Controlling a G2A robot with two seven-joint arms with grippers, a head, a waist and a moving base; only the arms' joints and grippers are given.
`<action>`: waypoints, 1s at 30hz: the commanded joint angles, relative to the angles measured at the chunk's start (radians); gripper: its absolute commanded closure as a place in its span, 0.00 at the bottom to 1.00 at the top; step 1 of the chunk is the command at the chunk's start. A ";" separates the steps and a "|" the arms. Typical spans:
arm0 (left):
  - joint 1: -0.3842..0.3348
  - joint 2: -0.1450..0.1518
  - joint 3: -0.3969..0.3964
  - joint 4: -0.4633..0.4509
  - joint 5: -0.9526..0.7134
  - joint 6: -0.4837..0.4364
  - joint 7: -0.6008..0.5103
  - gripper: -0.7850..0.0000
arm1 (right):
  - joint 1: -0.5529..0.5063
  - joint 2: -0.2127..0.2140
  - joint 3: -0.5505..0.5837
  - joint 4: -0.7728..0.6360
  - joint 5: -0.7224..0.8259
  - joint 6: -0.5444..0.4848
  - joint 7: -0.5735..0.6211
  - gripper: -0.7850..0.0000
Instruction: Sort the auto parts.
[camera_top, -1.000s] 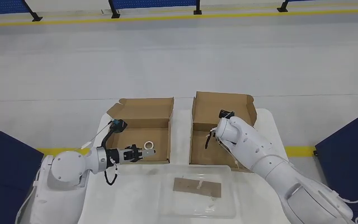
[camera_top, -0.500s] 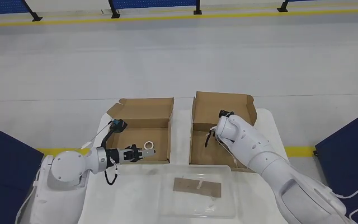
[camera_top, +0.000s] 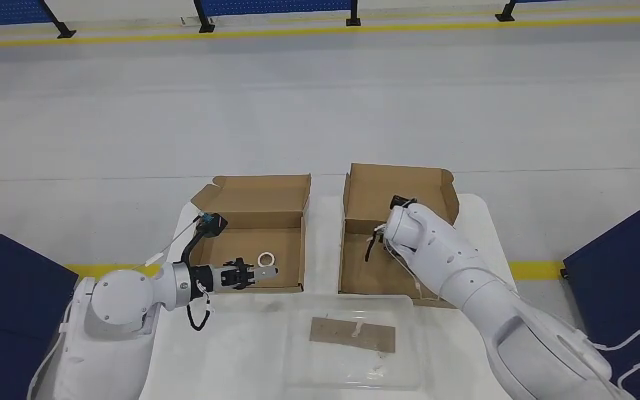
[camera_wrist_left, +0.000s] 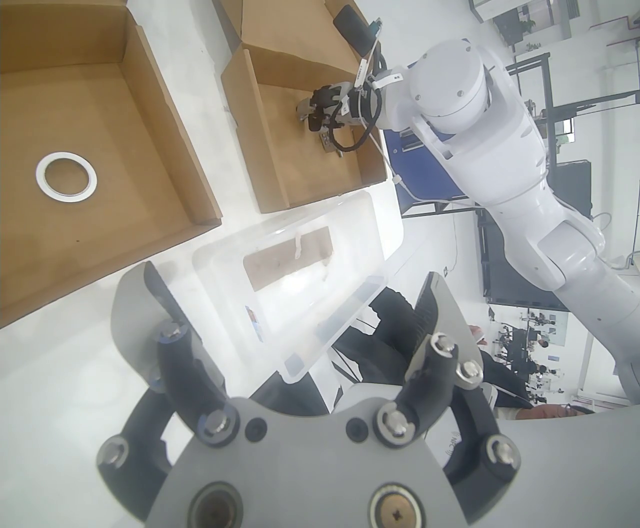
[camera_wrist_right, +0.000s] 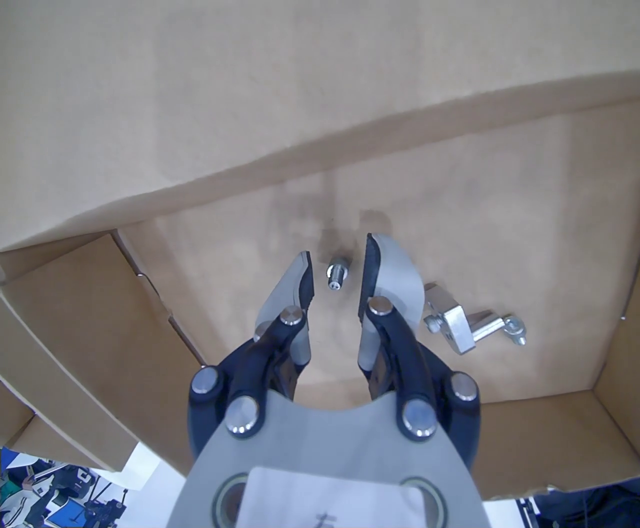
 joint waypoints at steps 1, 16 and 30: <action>0.000 0.000 0.000 0.000 0.000 0.000 0.000 0.00 | -0.001 -0.001 0.004 -0.003 -0.003 0.000 -0.003 0.67; 0.000 0.000 0.000 0.000 0.000 0.000 0.000 0.00 | -0.089 0.050 0.091 -0.197 -0.073 0.060 -0.014 0.00; 0.000 0.000 0.000 0.000 0.000 0.000 0.000 0.00 | -0.472 0.216 0.445 -0.774 -0.180 0.037 0.016 0.00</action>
